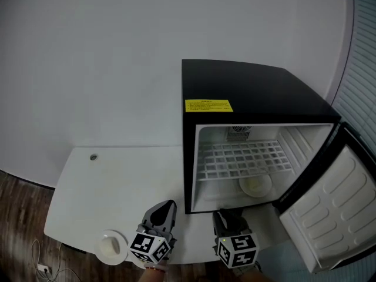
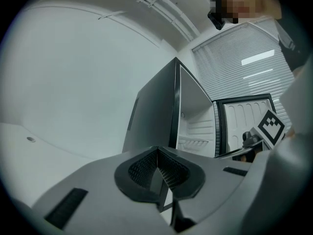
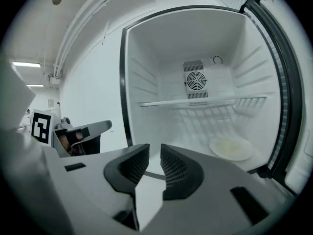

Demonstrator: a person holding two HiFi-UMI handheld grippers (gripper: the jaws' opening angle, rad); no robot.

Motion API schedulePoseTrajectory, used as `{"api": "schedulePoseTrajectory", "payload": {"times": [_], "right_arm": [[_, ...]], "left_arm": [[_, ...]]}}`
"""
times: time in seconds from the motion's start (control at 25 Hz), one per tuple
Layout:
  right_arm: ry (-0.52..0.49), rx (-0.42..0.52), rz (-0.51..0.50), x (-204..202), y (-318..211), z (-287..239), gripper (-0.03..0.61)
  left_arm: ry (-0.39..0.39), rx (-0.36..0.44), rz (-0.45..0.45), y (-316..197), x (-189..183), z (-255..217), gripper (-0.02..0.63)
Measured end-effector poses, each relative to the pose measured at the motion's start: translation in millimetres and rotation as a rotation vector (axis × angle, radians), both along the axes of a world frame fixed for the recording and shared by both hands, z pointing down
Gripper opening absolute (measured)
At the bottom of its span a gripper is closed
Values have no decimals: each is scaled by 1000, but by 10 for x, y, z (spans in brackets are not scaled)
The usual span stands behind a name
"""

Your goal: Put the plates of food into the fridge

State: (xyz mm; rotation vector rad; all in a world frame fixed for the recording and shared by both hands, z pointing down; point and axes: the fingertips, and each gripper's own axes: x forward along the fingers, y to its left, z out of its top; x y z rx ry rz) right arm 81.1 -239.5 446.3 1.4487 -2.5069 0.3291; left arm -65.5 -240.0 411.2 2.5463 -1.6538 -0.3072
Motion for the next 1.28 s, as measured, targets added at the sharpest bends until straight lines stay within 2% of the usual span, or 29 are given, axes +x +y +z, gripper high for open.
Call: {"api": "schedulePoseTrajectory", "payload": {"times": [0.32,0.76,0.96,1.28], "right_arm": [[-28,17,-55,-309,418,-175,78],[-75,-21,-160,-922,1193,-117,78],[-88,-112,-193,-1111,1589,160,78],[-118,-315,-180,-1316,2107,790,80]], "left_arm": [[-33,9,20,417,-85,-111,8],[-36,2,-29,1219,-465,-131,8],[-51,-41,-95,1637,-759,90,8],[11,-133,-221,2214,-1223,575,8]]}}
